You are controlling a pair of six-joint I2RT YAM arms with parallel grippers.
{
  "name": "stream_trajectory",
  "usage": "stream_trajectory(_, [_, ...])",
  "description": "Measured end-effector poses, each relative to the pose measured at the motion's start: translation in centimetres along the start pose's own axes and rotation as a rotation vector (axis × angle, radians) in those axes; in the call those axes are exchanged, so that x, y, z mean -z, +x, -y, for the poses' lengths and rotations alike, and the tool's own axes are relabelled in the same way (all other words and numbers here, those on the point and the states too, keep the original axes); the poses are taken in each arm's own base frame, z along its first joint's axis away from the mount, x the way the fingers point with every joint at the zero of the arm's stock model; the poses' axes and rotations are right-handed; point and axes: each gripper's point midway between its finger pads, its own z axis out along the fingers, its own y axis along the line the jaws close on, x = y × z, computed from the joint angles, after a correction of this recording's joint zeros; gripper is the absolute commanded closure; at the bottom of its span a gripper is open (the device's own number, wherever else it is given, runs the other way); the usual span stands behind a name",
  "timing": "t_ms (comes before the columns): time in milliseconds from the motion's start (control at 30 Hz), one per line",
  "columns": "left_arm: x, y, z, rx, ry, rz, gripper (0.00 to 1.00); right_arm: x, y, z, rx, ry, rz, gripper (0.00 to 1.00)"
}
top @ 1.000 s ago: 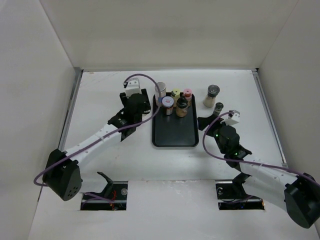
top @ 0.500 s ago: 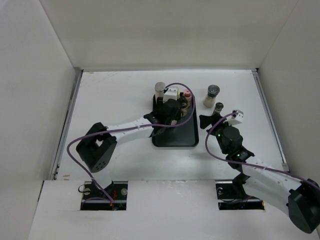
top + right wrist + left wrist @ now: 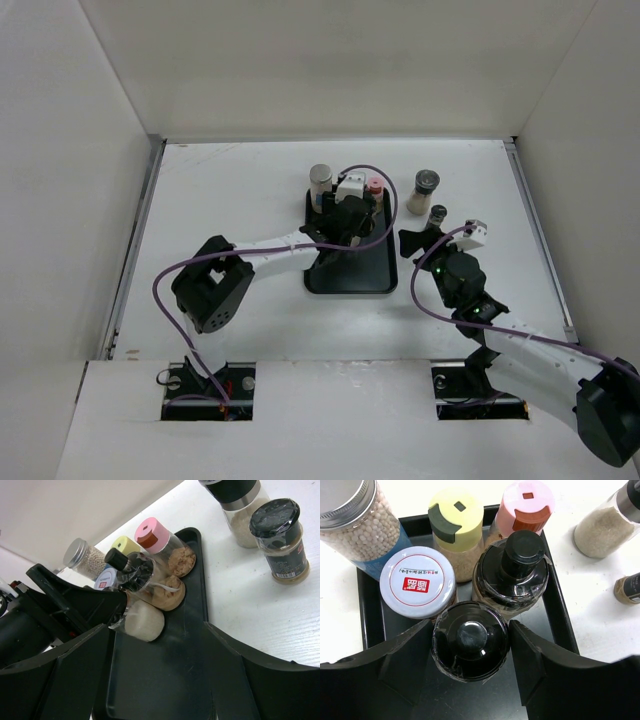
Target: Organize the condiment bottles
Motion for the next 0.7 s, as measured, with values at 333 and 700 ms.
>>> stream_trajectory(333, [1.6,-2.2,0.3,0.026,0.028,0.049,0.00,-0.1,-0.1,0.1,0.000,0.004,0.004,0.16])
stream_trajectory(700, [10.4,-8.8,-10.2,0.277,-0.083,0.367,0.00,-0.3,-0.1,1.0,0.035,0.043,0.013,0.57])
